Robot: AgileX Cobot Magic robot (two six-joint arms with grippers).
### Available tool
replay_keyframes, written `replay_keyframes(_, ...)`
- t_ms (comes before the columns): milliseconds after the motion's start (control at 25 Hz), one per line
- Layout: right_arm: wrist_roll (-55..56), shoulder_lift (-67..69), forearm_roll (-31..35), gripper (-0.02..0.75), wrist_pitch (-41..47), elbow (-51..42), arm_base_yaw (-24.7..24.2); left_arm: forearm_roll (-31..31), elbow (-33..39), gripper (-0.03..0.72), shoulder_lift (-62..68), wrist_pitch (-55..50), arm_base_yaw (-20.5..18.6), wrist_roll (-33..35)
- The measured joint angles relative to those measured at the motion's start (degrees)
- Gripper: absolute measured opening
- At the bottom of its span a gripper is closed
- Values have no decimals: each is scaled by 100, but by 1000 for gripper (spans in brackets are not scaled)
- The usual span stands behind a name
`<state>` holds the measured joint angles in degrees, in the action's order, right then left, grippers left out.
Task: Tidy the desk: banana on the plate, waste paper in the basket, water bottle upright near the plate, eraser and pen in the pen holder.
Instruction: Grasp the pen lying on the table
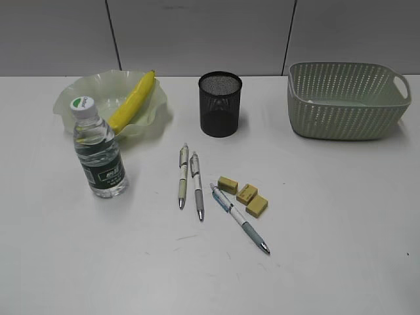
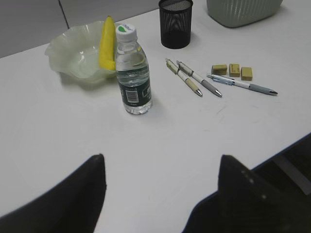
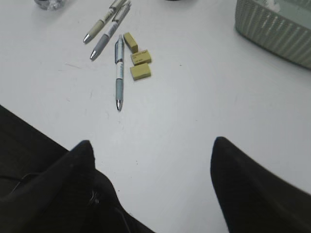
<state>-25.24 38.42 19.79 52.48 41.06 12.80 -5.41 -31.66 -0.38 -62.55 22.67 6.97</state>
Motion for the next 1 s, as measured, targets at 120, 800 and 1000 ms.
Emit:
replay_keyframes(120, -124, 1252, 68, 582, 85, 461, 68, 0, 27, 540, 0, 91, 0, 0)
replay_keyframes(800, 1442, 5832, -1295, 538, -49, 2466, 2376, 0, 74, 540, 0, 134, 0, 0)
replay_keyframes(1000, 1590, 6802, -1195, 518, -132, 2746, 2482, 0, 74, 535, 0, 134, 0, -2)
